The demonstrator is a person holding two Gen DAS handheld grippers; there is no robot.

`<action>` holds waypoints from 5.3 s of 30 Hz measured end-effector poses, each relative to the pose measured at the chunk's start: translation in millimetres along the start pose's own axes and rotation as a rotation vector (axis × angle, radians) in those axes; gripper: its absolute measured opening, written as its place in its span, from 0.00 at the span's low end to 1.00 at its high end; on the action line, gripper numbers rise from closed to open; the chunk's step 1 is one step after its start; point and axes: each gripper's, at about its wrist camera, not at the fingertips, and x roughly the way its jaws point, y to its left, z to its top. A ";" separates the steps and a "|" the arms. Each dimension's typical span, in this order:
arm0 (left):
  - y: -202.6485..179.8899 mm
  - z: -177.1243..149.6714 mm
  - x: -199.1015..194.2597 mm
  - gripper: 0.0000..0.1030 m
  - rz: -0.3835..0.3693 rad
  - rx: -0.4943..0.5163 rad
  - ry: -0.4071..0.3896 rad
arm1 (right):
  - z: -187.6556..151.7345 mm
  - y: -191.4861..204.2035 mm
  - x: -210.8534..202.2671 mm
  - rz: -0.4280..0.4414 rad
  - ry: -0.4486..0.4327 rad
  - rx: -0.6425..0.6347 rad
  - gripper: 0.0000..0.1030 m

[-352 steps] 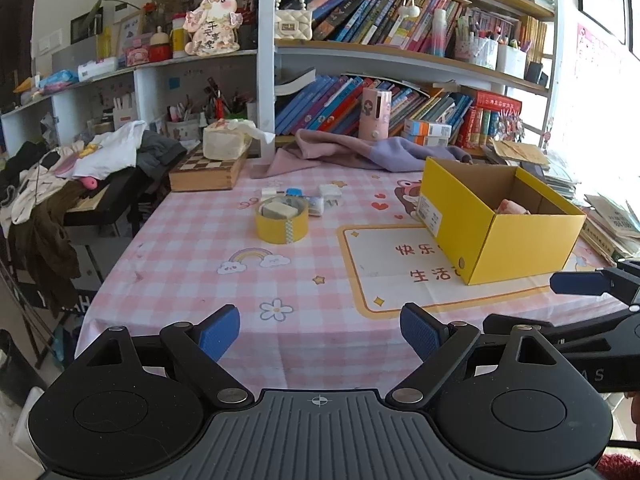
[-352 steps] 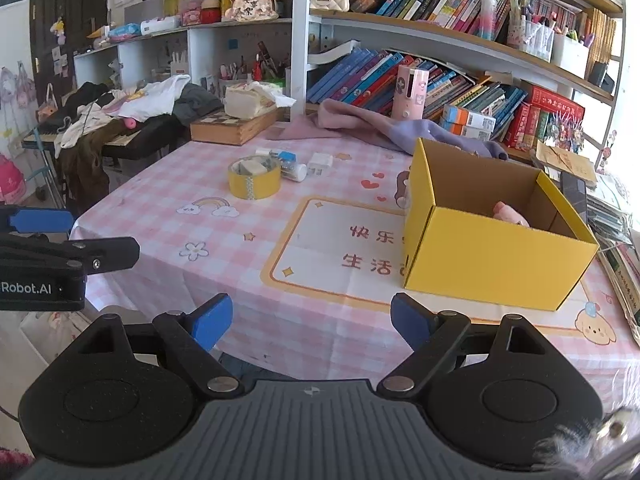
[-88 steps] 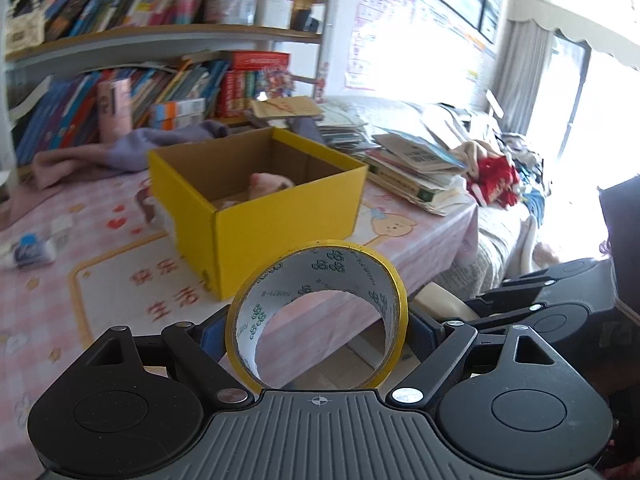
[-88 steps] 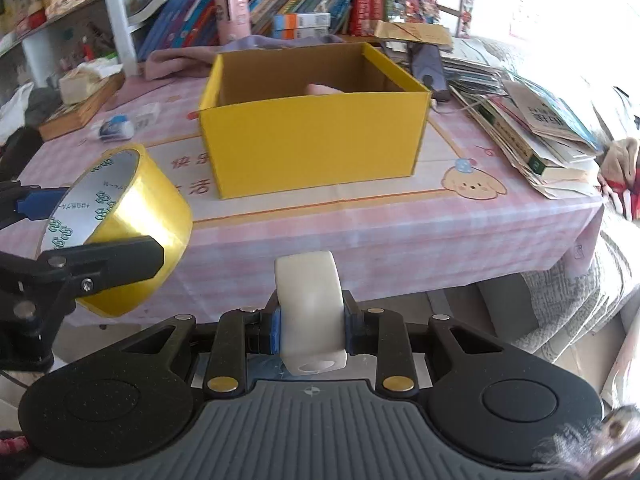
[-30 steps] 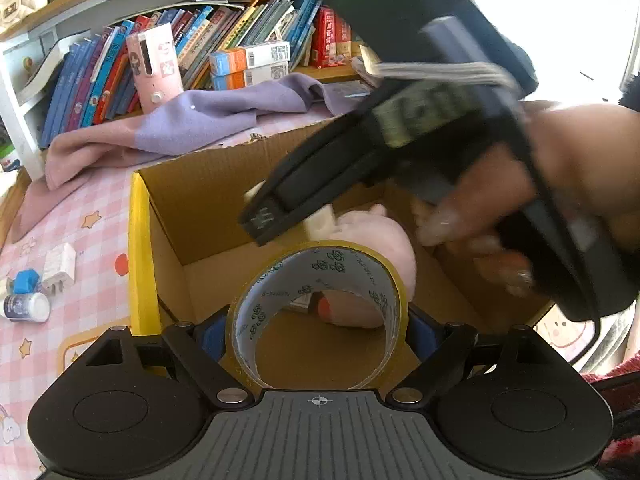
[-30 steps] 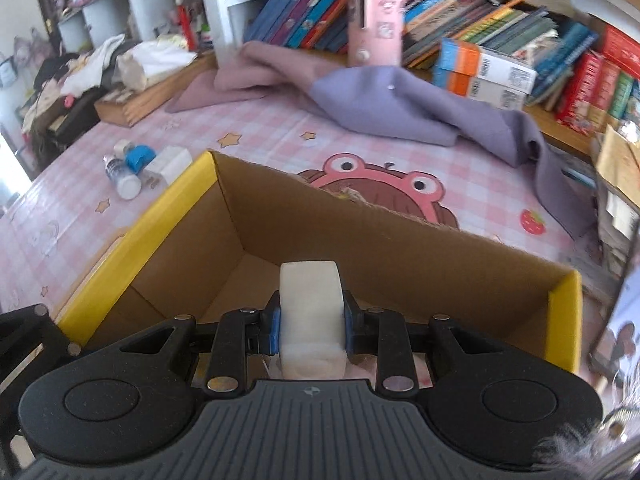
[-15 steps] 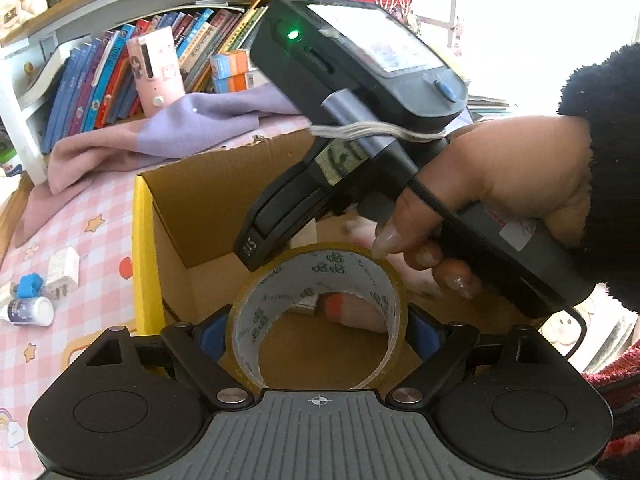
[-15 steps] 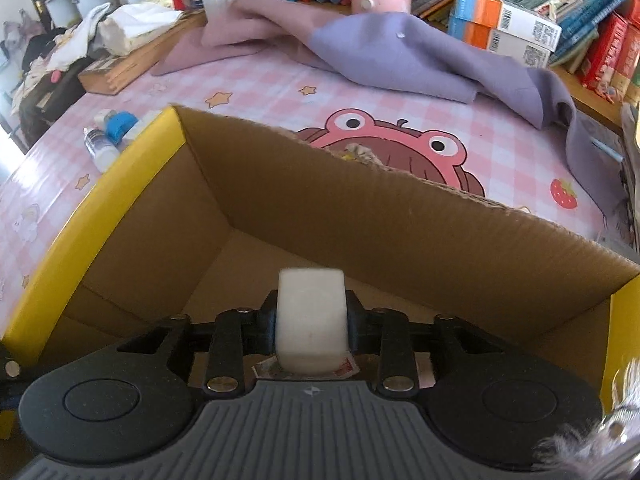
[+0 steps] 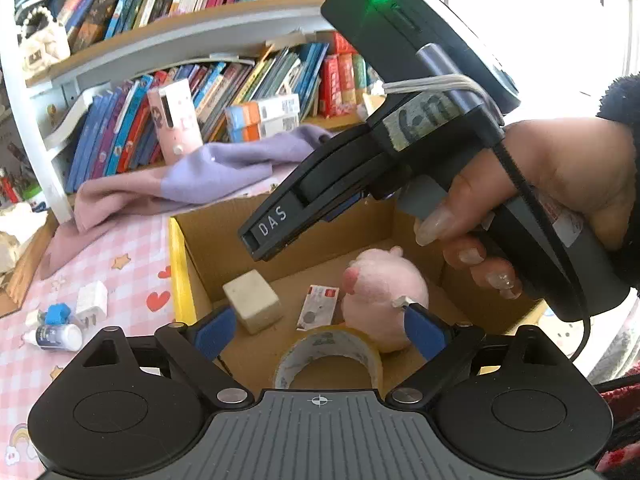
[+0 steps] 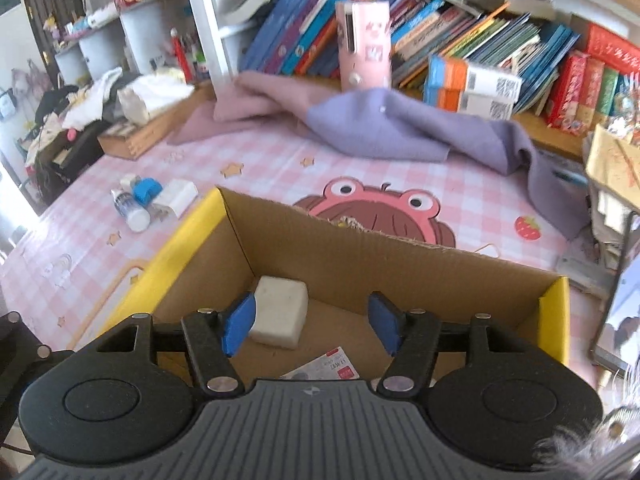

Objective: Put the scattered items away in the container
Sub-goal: 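Open both tools to release the tape roll and eraser inside the box, then withdraw both tools up out of the yellow box, then move the right tool toward the white charger plug while the left tool follows, then close the right tool on the white charger plug and lift it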

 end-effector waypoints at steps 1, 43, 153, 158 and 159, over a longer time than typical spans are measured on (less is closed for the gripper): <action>-1.1 -1.2 -3.1 0.91 -0.001 0.005 -0.007 | -0.9 1.9 -4.6 -0.004 -0.010 0.003 0.60; 81.5 -112.7 -150.8 0.91 0.018 -0.134 -0.152 | -151.3 135.9 -160.0 -0.450 -0.319 0.240 0.83; 291.0 -100.6 -39.8 0.95 0.333 -0.336 0.047 | 67.2 221.3 125.6 -0.079 -0.004 0.073 0.48; 301.0 -90.0 -20.6 0.95 0.336 -0.337 0.044 | 95.6 206.4 171.8 -0.084 0.049 0.100 0.48; 302.6 -88.0 -16.6 0.95 0.336 -0.337 0.045 | 99.0 204.9 180.3 -0.086 0.059 0.097 0.48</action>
